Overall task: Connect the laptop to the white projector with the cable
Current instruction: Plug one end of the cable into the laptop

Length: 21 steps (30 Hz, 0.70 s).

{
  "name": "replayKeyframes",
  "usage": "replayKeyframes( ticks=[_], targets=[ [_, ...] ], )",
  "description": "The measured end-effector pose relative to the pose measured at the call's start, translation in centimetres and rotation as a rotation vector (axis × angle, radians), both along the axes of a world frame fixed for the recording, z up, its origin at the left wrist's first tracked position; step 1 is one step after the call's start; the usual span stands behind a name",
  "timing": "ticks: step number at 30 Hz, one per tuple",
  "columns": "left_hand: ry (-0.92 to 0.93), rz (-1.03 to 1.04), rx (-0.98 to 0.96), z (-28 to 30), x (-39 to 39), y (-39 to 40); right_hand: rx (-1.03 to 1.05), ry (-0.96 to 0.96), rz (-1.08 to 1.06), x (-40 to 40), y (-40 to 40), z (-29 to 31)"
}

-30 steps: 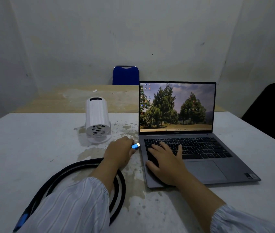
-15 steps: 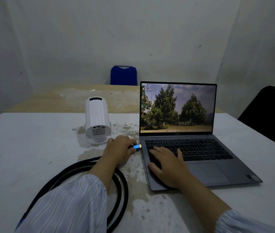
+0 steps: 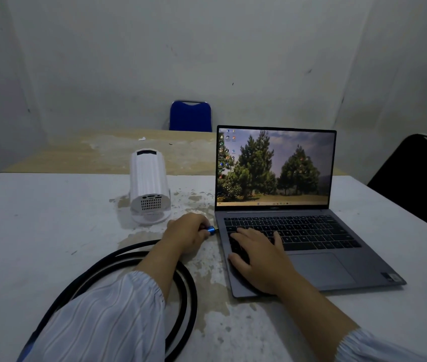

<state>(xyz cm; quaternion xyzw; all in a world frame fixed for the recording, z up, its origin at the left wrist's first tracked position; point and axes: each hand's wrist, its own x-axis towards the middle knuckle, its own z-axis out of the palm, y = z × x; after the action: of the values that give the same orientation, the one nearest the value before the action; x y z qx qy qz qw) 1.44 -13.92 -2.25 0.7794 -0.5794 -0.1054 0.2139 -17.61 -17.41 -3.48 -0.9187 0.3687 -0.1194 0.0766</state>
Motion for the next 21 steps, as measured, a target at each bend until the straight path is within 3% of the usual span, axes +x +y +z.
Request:
replayKeyframes(
  ticks=[11,21],
  targets=[
    [0.138,-0.058,0.002,0.4,0.7,-0.3,-0.016,-0.007,0.014,-0.1,0.1,0.0],
    [0.115,-0.106,0.024,0.9,1.1,-0.9,-0.03,-0.022,0.014,-0.1,0.0,-0.1]
  ],
)
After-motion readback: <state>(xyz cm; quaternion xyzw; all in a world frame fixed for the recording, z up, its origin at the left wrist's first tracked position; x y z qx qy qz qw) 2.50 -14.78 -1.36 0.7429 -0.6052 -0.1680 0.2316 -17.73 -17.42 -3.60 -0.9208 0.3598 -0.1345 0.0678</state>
